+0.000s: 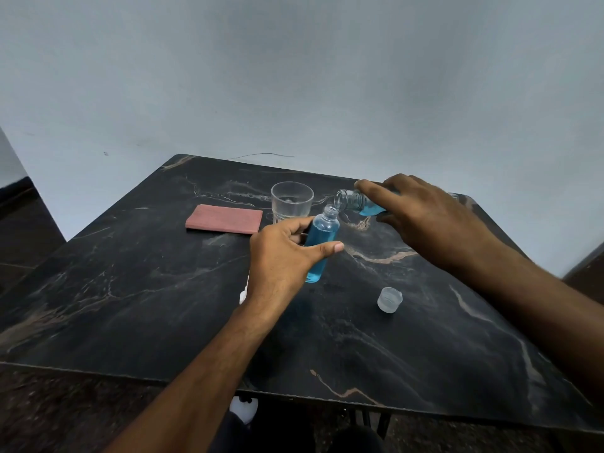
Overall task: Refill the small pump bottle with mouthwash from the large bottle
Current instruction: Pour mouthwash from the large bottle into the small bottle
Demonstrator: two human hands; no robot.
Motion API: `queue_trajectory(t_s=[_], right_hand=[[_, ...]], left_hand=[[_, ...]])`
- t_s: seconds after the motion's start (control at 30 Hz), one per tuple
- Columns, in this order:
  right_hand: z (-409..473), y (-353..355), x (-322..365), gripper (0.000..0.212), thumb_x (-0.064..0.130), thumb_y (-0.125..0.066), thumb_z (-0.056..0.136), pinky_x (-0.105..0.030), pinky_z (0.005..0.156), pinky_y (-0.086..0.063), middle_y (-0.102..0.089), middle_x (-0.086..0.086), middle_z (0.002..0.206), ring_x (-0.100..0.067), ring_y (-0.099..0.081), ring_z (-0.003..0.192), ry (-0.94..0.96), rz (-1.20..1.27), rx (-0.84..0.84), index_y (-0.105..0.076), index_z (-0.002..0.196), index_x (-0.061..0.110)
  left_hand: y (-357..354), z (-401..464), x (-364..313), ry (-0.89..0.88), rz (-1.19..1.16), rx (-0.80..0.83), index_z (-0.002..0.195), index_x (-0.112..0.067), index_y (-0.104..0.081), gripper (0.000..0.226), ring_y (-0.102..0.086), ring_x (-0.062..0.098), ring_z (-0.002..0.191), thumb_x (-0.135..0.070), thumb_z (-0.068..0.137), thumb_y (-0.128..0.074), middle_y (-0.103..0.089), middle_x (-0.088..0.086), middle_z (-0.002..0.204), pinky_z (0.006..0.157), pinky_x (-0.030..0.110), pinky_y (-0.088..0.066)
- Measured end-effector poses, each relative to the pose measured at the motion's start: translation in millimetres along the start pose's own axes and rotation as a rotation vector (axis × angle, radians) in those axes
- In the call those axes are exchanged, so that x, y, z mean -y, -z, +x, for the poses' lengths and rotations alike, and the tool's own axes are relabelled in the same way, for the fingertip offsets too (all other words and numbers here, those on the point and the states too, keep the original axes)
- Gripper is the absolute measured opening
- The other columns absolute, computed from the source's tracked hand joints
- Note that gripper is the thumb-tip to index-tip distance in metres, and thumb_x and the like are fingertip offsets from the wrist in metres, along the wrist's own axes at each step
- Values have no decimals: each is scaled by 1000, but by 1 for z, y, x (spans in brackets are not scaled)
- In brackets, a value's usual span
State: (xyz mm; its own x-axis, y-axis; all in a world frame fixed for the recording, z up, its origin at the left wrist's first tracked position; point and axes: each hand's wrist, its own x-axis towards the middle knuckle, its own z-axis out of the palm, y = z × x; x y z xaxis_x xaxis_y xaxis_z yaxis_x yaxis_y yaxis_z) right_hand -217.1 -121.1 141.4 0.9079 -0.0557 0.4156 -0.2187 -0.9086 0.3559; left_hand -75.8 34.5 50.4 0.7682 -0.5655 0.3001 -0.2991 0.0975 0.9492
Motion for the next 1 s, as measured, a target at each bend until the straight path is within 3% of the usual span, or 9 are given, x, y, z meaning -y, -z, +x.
queue_trajectory(t_s=[0.23,0.5,0.73,0.87,1.0], right_hand=[[-7,-7,4,67,14,-72,88,-43,68,-54,-60,-15,109,-33,-59,91,-48,102,-24,-38,145,23],[-12,-13,18,65,17,-74,88,-38,68,-55,-62,-13,111,-30,-61,89,-141,202,-71,-44,146,20],[-16,-24,27,65,17,-73,88,-36,70,-53,-62,-11,109,-27,-60,88,-210,315,-117,-46,146,21],[-14,-34,27,66,20,-76,86,-28,72,-49,-63,-7,109,-20,-58,88,-270,382,-163,-46,146,23],[-11,-44,24,66,20,-83,79,-17,85,-48,-67,0,113,-12,-63,97,-400,599,-280,-54,138,22]], left_hand=[[-1,-1,2,31,-29,19,112,-28,-75,54,-74,-7,87,-29,62,-95,-74,-24,88,73,15,-59],[-1,2,5,88,-76,-1,117,-16,-76,58,-78,9,93,-26,63,-96,-81,-2,103,86,39,-64],[-1,2,6,94,-59,-8,119,-14,-76,59,-78,6,92,-25,64,-95,-81,-2,105,84,35,-64],[-2,4,6,93,-57,-7,121,-13,-74,61,-77,8,95,-26,65,-95,-80,-1,109,86,37,-64],[0,7,11,91,-49,-15,120,-14,-75,59,-78,7,92,-26,65,-95,-81,-2,106,85,37,-64]])
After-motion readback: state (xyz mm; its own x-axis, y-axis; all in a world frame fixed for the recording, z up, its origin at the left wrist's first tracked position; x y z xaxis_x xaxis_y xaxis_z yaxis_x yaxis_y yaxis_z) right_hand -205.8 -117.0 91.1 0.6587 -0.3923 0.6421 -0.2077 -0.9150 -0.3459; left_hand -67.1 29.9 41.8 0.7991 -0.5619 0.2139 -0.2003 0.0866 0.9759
